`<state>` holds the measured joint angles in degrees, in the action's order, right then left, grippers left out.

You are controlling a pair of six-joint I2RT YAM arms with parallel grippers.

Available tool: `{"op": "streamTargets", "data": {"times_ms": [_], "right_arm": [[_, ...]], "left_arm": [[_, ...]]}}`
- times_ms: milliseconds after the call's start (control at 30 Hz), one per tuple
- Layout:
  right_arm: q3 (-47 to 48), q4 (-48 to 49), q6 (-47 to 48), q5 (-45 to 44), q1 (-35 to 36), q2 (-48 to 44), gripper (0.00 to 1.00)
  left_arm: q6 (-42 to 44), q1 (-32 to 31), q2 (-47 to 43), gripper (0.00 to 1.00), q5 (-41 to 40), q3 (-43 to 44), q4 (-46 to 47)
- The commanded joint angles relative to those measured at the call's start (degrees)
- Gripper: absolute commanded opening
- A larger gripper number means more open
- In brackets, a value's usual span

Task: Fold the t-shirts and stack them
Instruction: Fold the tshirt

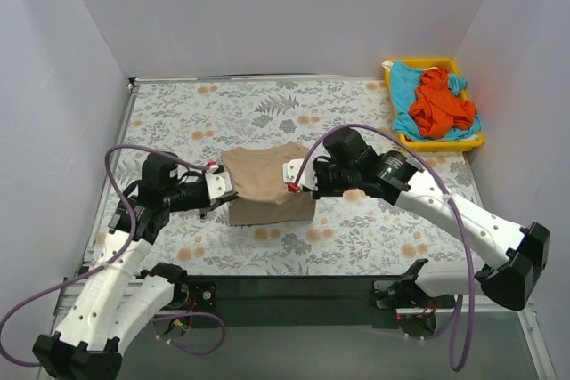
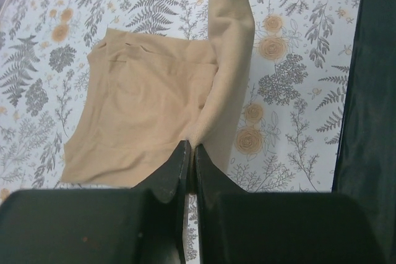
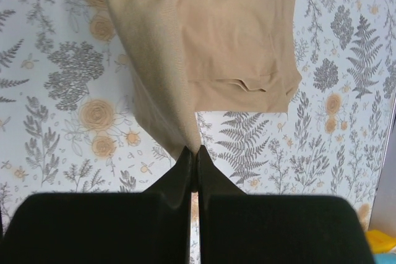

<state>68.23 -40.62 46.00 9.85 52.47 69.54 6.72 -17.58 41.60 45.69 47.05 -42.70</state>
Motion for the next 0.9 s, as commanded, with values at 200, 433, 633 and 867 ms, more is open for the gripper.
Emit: {"op": "streamTargets", "data": {"times_ms": [200,433,633,867], "right_arm": [[12.1,1.1,3.8,3.8,-8.4,9.9,0.01],[16.8,1.6,7.1,6.7,-11.9,16.3,0.01],[21.3,3.8,9.4,8.3,-15.5,24.1,0.01],[27.5,6.0,11.7,10.7,-18.6,34.5,0.01]], "left_arm": [[-5.1,4.7,7.3,0.00,1.0,2.2,10.4],[-3.9,12.4,15.9,0.00,5.5,4.8,13.8],[-5.7,14.2,25.3,0.00,5.6,7.4,18.3],[-8.1,14.5,34.1,0.00,4.0,7.5,26.0]]}}
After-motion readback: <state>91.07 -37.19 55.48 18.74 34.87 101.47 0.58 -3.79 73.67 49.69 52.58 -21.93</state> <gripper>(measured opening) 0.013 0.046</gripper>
